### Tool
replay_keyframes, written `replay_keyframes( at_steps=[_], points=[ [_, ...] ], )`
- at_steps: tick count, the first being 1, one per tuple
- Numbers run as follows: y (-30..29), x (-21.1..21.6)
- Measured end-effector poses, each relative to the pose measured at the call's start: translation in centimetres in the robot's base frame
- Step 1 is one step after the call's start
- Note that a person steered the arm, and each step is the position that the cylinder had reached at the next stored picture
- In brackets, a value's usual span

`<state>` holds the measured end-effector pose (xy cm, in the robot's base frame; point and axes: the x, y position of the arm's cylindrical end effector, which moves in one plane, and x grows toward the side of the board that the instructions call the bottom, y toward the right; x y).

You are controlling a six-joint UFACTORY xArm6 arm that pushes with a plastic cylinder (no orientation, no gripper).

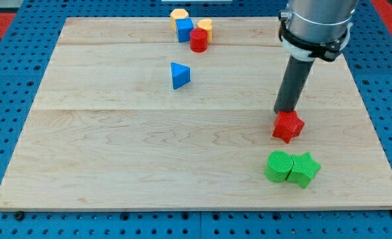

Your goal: Push the red star into the green circle and green star at bottom right

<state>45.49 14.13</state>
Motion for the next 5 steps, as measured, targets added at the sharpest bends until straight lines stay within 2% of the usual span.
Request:
replay_keyframes(
  at_steps=[2,4,5],
  points=[
    [-1.9,3.5],
    [-6.3,4.0],
    [-14.0,3.9]
  ],
)
